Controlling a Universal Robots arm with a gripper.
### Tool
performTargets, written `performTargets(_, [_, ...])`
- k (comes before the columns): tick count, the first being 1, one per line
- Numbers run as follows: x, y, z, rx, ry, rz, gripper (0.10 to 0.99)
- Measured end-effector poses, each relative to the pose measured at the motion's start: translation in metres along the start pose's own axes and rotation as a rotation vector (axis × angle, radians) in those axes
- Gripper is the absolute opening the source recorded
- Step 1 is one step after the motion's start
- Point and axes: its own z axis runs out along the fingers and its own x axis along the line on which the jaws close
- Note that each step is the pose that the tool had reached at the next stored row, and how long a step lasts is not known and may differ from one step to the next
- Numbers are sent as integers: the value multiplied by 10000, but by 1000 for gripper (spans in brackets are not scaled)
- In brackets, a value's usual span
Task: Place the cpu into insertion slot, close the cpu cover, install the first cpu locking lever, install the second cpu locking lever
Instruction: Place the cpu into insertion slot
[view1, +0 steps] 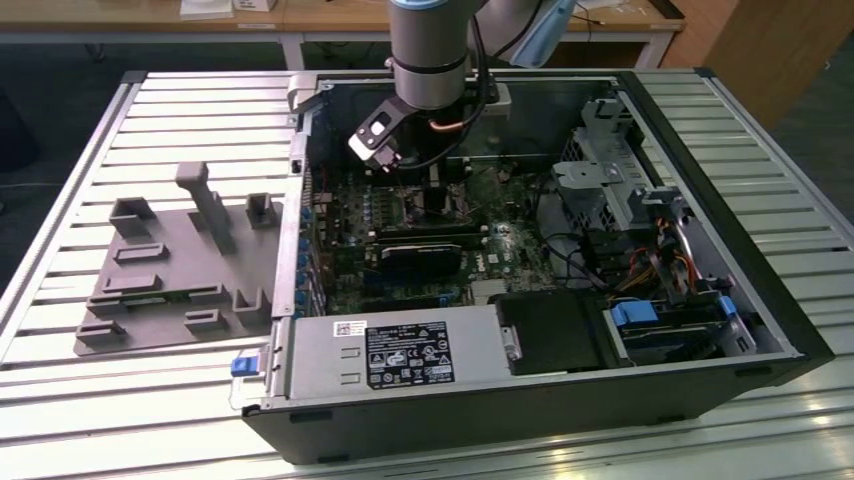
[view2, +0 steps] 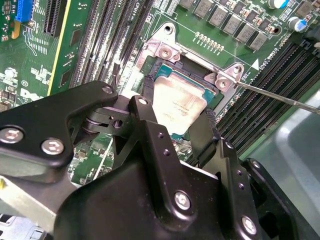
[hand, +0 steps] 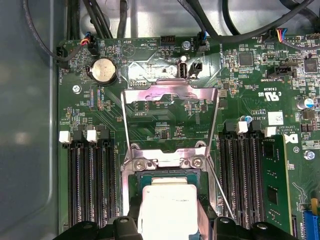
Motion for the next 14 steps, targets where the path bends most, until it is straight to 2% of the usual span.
performTargets(4, [1,1,1,-2,3,0,537])
performTargets(5, [1,1,1,-2,2,0,600])
performTargets(10, [0,2,-1,0,-1,0,600])
performTargets(14, [0,5,-38,0,0,0,600])
